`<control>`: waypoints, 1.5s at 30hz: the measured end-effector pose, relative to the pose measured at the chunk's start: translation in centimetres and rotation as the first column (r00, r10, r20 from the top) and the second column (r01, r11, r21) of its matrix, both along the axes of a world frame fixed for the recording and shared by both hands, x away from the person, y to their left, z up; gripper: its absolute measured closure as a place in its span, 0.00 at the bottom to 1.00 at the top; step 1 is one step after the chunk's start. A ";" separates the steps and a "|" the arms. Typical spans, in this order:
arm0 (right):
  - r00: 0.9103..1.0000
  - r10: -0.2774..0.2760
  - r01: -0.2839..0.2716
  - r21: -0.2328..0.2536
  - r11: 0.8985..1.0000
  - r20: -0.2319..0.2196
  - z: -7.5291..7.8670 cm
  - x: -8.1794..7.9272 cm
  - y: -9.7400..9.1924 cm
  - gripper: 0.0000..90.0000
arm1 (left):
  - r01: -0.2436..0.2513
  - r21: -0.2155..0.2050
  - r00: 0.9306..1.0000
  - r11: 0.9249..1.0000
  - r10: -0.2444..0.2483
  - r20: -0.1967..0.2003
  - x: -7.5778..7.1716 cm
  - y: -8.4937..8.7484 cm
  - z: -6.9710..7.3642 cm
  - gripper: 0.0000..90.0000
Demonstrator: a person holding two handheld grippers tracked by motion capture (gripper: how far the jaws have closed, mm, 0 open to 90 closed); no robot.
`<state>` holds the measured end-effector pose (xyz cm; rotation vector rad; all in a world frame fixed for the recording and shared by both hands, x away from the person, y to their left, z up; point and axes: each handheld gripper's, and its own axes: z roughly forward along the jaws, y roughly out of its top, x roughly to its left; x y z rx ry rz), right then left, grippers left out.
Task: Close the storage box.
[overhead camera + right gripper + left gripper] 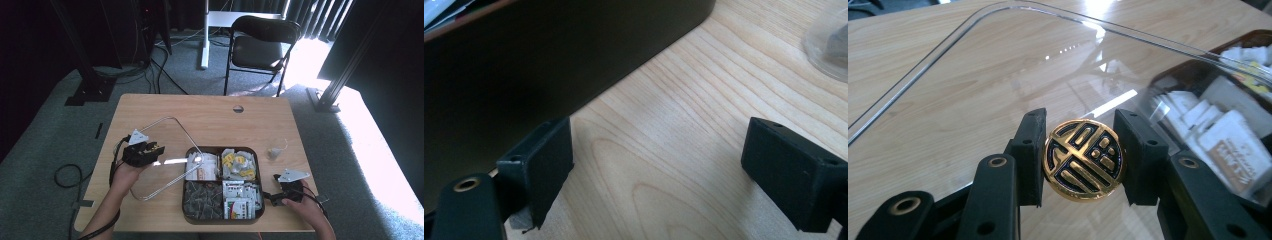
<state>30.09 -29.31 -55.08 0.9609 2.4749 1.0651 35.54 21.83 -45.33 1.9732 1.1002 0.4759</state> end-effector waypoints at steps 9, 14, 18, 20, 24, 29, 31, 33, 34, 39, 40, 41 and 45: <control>1.000 0.000 0.000 0.001 1.000 0.000 0.0 0.0 0.0 0.14 | 0.104 -0.001 0.994 0.995 -0.104 0.010 -0.7 -2.5 0.8 0.65; 1.000 0.000 0.000 0.001 1.000 0.000 0.0 0.0 0.0 0.14 | 0.162 0.005 0.987 0.987 -0.163 0.015 -1.0 -3.9 1.1 0.65; 1.000 0.000 0.000 0.001 1.000 0.000 0.0 0.0 0.0 0.14 | 0.207 0.003 0.978 0.978 -0.207 0.020 -1.3 -5.0 1.4 0.65; 1.000 0.000 0.000 0.000 1.000 0.000 0.0 0.0 0.0 0.14 | 0.226 -0.001 0.974 0.974 -0.226 0.024 -1.4 -5.5 1.5 0.65; 1.000 0.000 0.000 0.000 1.000 0.000 0.0 0.0 0.0 0.14 | 0.264 -0.002 0.964 0.965 -0.264 0.032 -1.7 -6.6 1.6 0.65; 1.000 0.000 0.000 0.000 1.000 0.000 0.0 0.0 0.0 0.14 | 0.321 -0.008 0.946 0.947 -0.320 0.039 -2.2 -7.7 1.7 0.65; 1.000 0.000 0.000 0.000 1.000 0.000 0.0 0.0 0.0 0.14 | 0.333 -0.012 0.942 0.943 -0.332 0.042 -2.3 -8.1 1.7 0.65; 1.000 0.000 0.000 0.000 1.000 0.000 0.0 0.0 0.0 0.14 | 0.347 -0.006 0.937 0.938 -0.346 0.041 -2.5 -8.6 1.7 0.65; 1.000 0.000 0.000 0.001 1.000 0.000 0.0 0.0 0.0 0.14 | 0.352 -0.005 0.935 0.936 -0.351 0.040 -2.5 -8.7 1.7 0.65; 1.000 0.000 0.000 0.001 1.000 0.000 0.0 0.0 0.0 0.14 | 0.396 0.001 0.917 0.918 -0.396 0.039 -2.8 -9.9 1.7 0.65; 1.000 -0.001 0.001 0.001 1.000 0.001 0.0 0.0 0.0 0.14 | 0.402 0.000 0.915 0.916 -0.401 0.038 -2.8 -10.2 1.7 0.65; 1.000 0.000 0.000 0.001 1.000 0.002 0.0 0.0 0.0 0.14 | 0.407 -0.004 0.913 0.913 -0.407 0.037 -2.9 -10.4 1.7 0.65; 1.000 0.000 0.000 0.001 1.000 0.002 0.0 0.0 0.0 0.14 | 0.432 0.000 0.901 0.902 -0.432 0.034 -3.0 -11.3 1.5 0.65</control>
